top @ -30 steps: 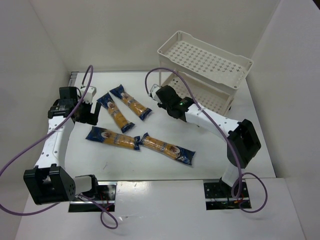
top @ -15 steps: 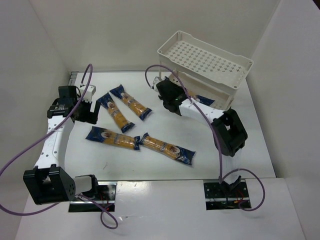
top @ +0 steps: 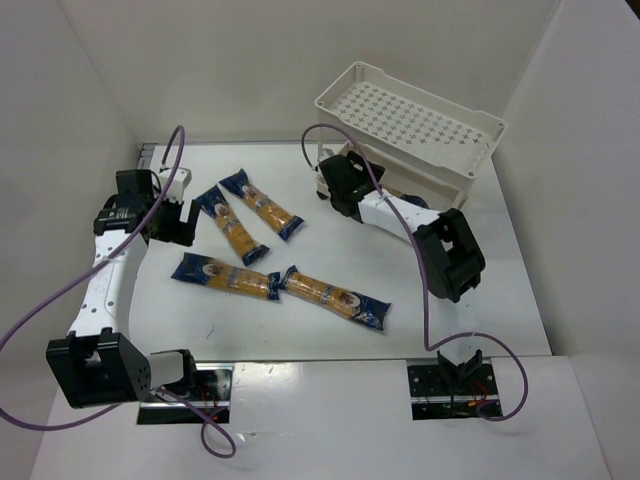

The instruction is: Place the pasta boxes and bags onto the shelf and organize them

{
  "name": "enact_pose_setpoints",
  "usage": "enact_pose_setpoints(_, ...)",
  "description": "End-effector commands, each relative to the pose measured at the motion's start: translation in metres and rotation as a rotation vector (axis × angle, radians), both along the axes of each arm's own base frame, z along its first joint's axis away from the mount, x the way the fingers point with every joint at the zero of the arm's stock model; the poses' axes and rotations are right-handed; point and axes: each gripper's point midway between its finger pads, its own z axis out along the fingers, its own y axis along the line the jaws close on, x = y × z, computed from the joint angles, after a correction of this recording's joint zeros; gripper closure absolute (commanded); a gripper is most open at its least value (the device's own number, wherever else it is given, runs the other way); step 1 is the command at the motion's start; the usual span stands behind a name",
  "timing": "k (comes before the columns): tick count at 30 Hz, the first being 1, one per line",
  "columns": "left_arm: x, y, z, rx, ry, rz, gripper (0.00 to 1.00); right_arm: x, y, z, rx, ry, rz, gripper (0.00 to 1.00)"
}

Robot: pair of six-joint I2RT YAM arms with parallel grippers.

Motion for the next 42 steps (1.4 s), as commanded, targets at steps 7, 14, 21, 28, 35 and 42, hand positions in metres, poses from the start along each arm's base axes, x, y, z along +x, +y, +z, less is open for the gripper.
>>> enact_pose_setpoints(7, -0.002, 0.003, -0.013, 0.210, 0.097, -0.144, 0.00, -0.006, 0.012, 0.070, 0.152, -0.117, 0.024, 0.09)
enact_pose_setpoints(14, 0.009, 0.017, -0.025, 0.442, 0.263, -0.371, 0.00, -0.054, 0.051, 0.074, 0.284, 0.036, 0.240, 0.01)
enact_pose_setpoints(21, -0.020, -0.088, -0.066, 0.437, 0.235, -0.789, 0.00, -0.099, 0.074, 0.055, 0.362, 0.242, 0.367, 0.00)
enact_pose_setpoints(28, -0.026, -0.107, -0.102, 0.406, 0.245, -0.937, 0.00, -0.113, 0.073, 0.053, 0.379, 0.260, 0.382, 0.00)
enact_pose_setpoints(35, -0.024, -0.111, -0.135, 0.437, 0.266, -1.071, 0.00, -0.112, 0.065, 0.062, 0.426, 0.230, 0.353, 0.00)
enact_pose_setpoints(42, -0.019, -0.103, -0.168, 0.484, 0.331, -1.144, 0.00, -0.107, 0.042, 0.067, 0.425, 0.195, 0.300, 0.00)
